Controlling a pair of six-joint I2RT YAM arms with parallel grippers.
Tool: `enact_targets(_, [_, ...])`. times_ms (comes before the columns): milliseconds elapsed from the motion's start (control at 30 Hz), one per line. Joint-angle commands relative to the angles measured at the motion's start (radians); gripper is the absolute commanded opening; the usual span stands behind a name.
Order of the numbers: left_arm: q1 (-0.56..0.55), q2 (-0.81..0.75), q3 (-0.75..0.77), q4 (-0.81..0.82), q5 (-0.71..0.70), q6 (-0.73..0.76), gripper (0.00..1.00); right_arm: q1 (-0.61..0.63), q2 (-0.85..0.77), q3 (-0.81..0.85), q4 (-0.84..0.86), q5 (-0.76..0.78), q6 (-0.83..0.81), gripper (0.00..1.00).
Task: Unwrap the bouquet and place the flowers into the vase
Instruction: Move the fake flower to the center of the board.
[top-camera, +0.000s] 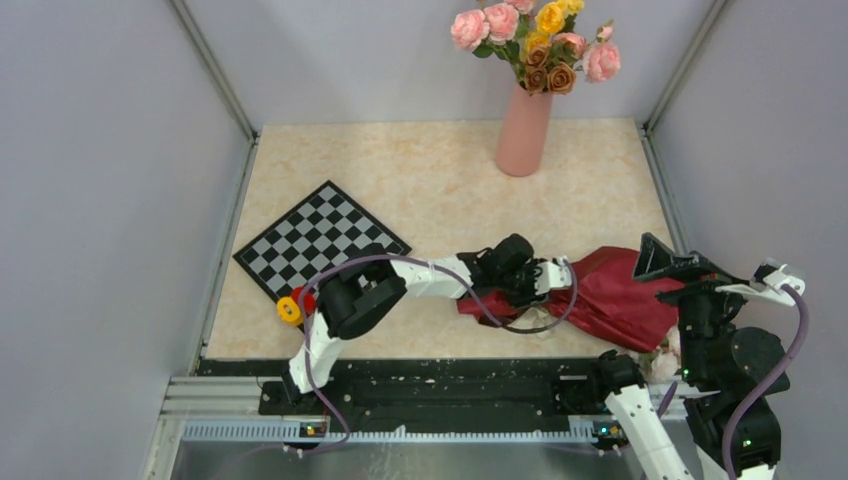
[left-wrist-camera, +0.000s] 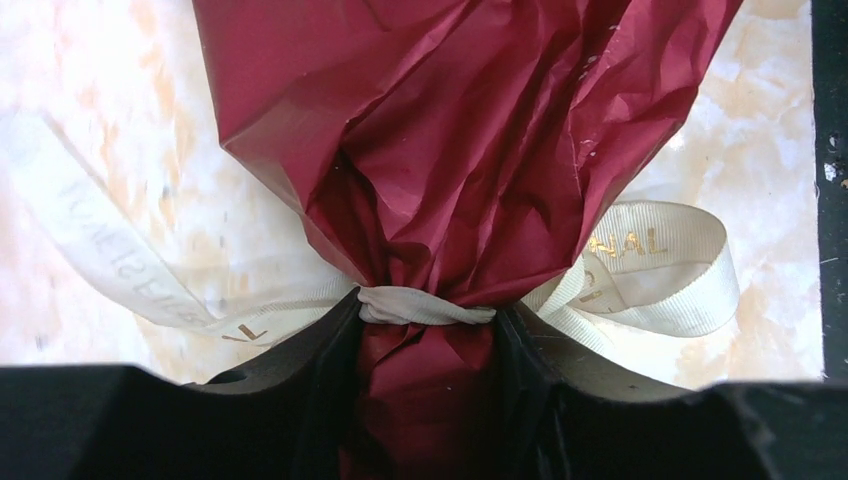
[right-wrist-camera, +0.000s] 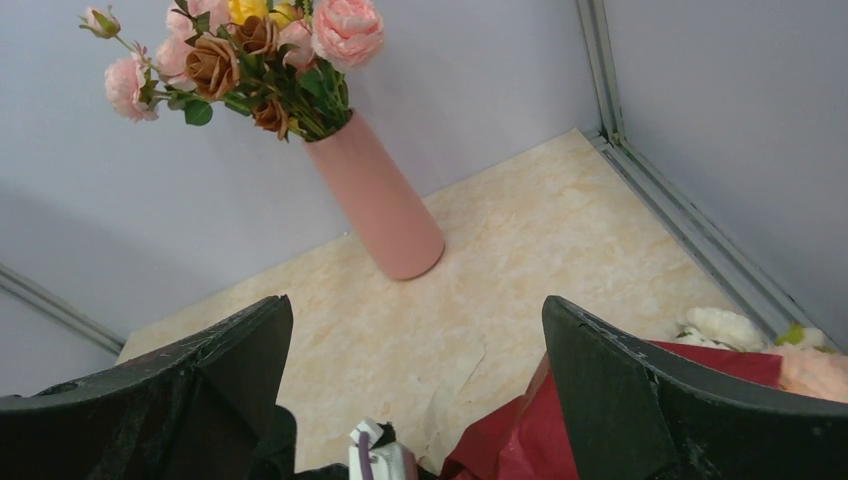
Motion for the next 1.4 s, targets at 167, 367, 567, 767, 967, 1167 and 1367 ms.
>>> enact_targets(167, [0.007,-0.149,-0.219,0.227,-0.283,-0.328,0.47,0.009,0.012,-0.001,0.018,-0.035,0.019,0.98])
enact_targets(367, [0.007,-0.202,-0.317,0.275,-0.515,-0.496,0.47,0.009,0.023,-0.009,0.021,-0.033,0.019,0.97])
enact_targets(567, [0.006,-0.254,-0.403,0.248,-0.676,-0.597,0.47,0.009,0.042,-0.022,0.036,-0.036,0.015,0.97])
enact_targets(767, [0.006,-0.316,-0.458,0.16,-0.725,-0.71,0.47,0.009,0.061,-0.049,0.057,-0.056,0.025,0.97])
enact_targets(967, [0.007,-0.37,-0.411,0.037,-0.687,-0.779,0.67,0.009,0.077,-0.064,0.069,-0.076,0.034,0.97])
enact_targets(1167, [0.008,-0.373,-0.243,-0.194,-0.707,-0.75,0.88,0.009,0.088,-0.053,0.054,-0.085,0.036,0.97])
enact_targets(1367, [0.009,-0.323,-0.141,-0.312,-0.681,-0.694,0.9,0.009,0.081,-0.062,0.043,-0.082,0.044,0.97])
